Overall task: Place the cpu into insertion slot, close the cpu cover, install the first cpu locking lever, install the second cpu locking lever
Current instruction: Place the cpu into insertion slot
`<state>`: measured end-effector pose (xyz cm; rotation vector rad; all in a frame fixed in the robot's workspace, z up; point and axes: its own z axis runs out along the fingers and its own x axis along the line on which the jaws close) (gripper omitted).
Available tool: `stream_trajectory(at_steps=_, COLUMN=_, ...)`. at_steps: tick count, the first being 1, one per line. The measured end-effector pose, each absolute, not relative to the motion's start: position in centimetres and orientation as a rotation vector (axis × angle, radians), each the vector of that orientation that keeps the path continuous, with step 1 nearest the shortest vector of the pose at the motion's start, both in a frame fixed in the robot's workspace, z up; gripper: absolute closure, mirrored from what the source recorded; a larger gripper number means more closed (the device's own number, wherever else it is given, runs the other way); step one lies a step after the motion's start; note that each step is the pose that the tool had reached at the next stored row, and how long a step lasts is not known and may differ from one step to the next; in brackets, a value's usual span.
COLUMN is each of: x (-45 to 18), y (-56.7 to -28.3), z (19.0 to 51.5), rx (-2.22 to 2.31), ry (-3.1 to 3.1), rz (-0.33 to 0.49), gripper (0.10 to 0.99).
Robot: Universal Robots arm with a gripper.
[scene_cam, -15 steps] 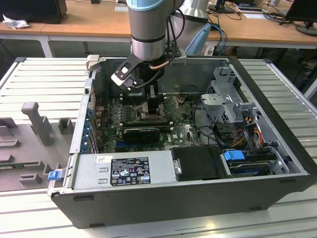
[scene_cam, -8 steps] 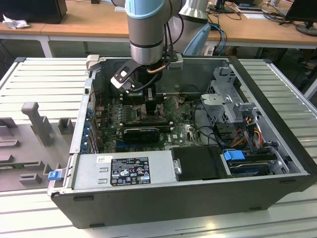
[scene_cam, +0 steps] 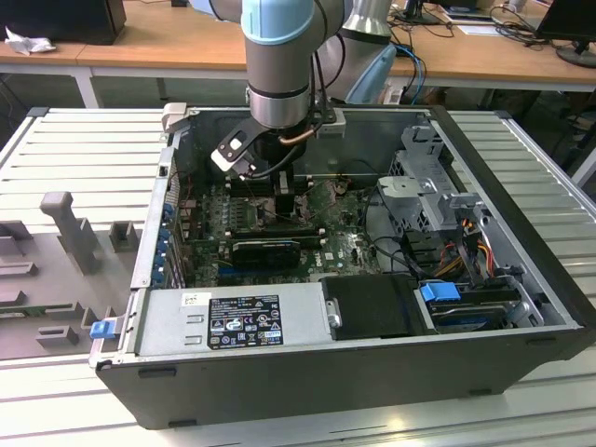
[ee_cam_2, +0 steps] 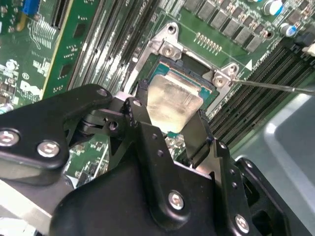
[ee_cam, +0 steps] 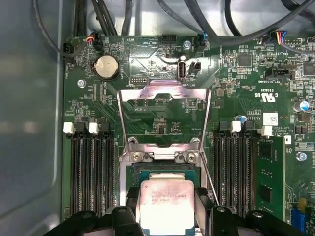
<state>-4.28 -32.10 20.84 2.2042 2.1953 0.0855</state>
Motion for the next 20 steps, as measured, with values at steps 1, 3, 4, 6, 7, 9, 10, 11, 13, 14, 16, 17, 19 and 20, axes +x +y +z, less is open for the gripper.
stream_trajectory(at_steps=1, x=-4.28, y=-32.1, z=20.8, rx=2.204, ry=2.195, rz=0.086, gripper=0.557)
stream_trajectory(at_steps=3, x=-4.19, y=-32.1, z=20.69, rx=2.204, ry=2.195, rz=0.086, gripper=0.557)
stream_trajectory(at_steps=4, x=-4.18, y=-32.1, z=20.59, rx=2.204, ry=2.195, rz=0.086, gripper=0.557)
stream_trajectory(at_steps=6, x=-4.18, y=-32.09, z=20.38, rx=2.204, ry=2.195, rz=0.086, gripper=0.557)
stream_trajectory(at_steps=7, x=-4.18, y=-32.09, z=20.17, rx=2.204, ry=2.195, rz=0.085, gripper=0.557)
stream_trajectory(at_steps=9, x=-4.18, y=-32.1, z=20.13, rx=2.204, ry=2.195, rz=0.085, gripper=0.557)
stream_trajectory(at_steps=10, x=-4.18, y=-32.1, z=20.12, rx=2.204, ry=2.195, rz=0.085, gripper=0.557)
stream_trajectory(at_steps=11, x=-4.18, y=-32.09, z=20.1, rx=2.204, ry=2.195, rz=0.085, gripper=0.557)
stream_trajectory(at_steps=13, x=-4.18, y=-32.09, z=20.1, rx=2.204, ry=2.195, rz=0.085, gripper=0.557)
stream_trajectory(at_steps=14, x=-4.18, y=-32.1, z=20.09, rx=2.204, ry=2.195, rz=0.085, gripper=0.557)
stream_trajectory(at_steps=16, x=-4.18, y=-32.09, z=20.08, rx=2.204, ry=2.195, rz=0.085, gripper=0.557)
stream_trajectory(at_steps=17, x=-4.18, y=-32.09, z=20.08, rx=2.204, ry=2.195, rz=0.085, gripper=0.557)
stream_trajectory(at_steps=19, x=-4.18, y=-32.09, z=20.08, rx=2.204, ry=2.195, rz=0.085, gripper=0.557)
stream_trajectory(at_steps=20, x=-4.17, y=-32.08, z=20.07, rx=2.204, ry=2.195, rz=0.086, gripper=0.557)
